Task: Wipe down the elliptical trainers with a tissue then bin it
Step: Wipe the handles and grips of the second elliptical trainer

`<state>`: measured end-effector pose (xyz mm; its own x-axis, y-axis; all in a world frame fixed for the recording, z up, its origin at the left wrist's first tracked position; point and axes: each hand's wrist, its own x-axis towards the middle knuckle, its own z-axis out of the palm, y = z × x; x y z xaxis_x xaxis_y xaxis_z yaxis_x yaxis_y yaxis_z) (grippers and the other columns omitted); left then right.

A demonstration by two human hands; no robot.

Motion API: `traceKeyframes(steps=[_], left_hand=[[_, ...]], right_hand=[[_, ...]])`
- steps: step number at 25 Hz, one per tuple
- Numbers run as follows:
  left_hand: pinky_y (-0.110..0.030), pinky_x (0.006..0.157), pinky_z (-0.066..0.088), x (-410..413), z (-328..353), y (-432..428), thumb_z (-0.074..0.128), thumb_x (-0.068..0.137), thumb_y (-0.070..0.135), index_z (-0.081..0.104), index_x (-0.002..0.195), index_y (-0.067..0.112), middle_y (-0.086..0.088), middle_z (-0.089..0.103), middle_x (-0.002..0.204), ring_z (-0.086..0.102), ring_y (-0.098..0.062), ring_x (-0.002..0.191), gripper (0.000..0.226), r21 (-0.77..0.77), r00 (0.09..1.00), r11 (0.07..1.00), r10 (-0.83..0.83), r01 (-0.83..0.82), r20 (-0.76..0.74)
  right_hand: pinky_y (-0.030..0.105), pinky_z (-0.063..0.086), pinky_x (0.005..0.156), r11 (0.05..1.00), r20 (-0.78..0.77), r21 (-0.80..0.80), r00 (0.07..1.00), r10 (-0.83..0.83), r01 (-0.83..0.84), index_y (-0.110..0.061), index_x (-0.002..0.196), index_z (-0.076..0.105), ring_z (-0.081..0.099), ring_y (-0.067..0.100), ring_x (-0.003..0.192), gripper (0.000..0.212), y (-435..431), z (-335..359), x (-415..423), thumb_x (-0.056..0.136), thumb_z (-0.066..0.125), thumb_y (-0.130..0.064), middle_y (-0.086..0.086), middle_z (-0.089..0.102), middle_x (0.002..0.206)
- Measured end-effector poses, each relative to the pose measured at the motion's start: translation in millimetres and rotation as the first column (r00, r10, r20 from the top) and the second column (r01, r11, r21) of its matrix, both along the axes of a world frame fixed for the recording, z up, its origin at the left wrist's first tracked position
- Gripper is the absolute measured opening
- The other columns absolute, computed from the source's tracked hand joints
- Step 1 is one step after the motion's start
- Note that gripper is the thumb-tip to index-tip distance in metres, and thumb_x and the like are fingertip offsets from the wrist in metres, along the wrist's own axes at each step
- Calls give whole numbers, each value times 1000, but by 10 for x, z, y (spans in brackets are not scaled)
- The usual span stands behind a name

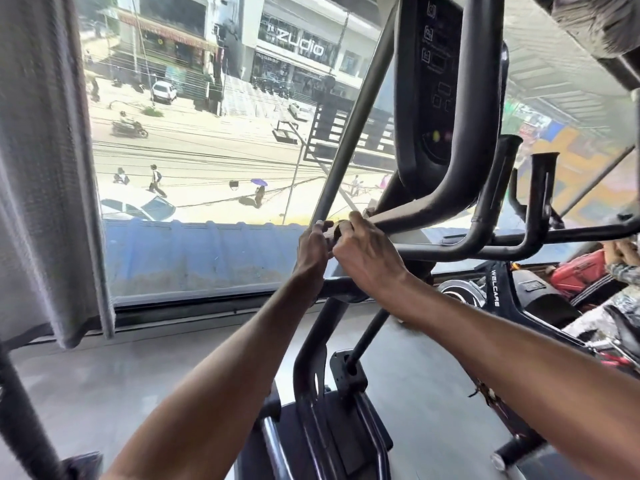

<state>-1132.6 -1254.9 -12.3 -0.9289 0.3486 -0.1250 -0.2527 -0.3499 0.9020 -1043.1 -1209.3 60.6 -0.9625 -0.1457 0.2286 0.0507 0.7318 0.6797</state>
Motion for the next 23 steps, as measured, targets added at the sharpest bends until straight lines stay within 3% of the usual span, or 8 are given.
traceKeyframes(steps=[2, 5, 7, 11, 13, 17, 23], left_hand=[[-52, 91, 56, -69, -98, 45, 41, 98, 31, 70, 112, 17, -11, 75, 101, 71, -32, 97, 35, 2, 1000, 1000, -24, 24, 11], [-54, 97, 54, -169, -221, 122, 42, 91, 26, 71, 102, 23, -12, 76, 107, 72, -33, 104, 31, -20, 998, 998, -60, 60, 2], [-46, 90, 57, -171, -179, 96, 40, 98, 10, 72, 100, 22, -6, 76, 99, 72, -28, 96, 35, -35, 999, 999, -41, 41, -21], [-20, 55, 51, -260, -280, 75, 43, 99, 0, 73, 103, 8, -2, 70, 80, 65, -15, 70, 31, -33, 999, 999, -35, 34, -24], [-19, 58, 52, -319, -348, 69, 48, 101, 4, 72, 105, 8, 1, 70, 80, 66, -9, 68, 25, -38, 996, 996, -81, 80, -44], [-17, 51, 50, -377, -353, 78, 49, 99, -4, 70, 90, 9, 5, 69, 66, 65, 0, 54, 26, -60, 997, 996, -69, 67, -44], [-21, 55, 51, -330, -315, 80, 47, 99, 4, 72, 83, 16, 4, 72, 67, 67, -7, 59, 32, 7, 997, 998, -58, 58, 44]], right_hand=[[40, 60, 73, 996, -68, 35, 994, 85, -83, 13, 84, 72, 62, 35, 94, 13, 6, 156, 140, 73, 66, 11, 20, 65, 81], [40, 60, 74, 987, -34, 133, 995, 91, -85, 8, 80, 73, 62, 35, 91, 22, 22, 206, 188, 73, 52, 9, 18, 66, 77], [39, 58, 78, 985, 23, 167, 999, 30, -33, 2, 86, 75, 60, 31, 91, 16, 37, 105, 32, 79, 61, 5, 14, 68, 80], [37, 55, 84, 986, 101, 148, 990, -96, 81, -5, 104, 75, 61, 29, 102, 17, 36, -135, -368, 91, 64, -6, 12, 72, 101], [36, 54, 80, 981, 117, 145, 982, -146, 128, -6, 109, 73, 60, 30, 105, 19, 8, -212, -517, 95, 59, -7, 11, 72, 106], [32, 53, 73, 958, 100, 153, 961, -259, 243, -13, 105, 72, 62, 26, 99, 14, -30, -276, -718, 97, 61, -14, 3, 72, 98], [32, 48, 70, 946, 125, 212, 954, -274, 244, -13, 108, 69, 62, 23, 99, 16, -29, -259, -798, 102, 55, -16, 0, 69, 100]])
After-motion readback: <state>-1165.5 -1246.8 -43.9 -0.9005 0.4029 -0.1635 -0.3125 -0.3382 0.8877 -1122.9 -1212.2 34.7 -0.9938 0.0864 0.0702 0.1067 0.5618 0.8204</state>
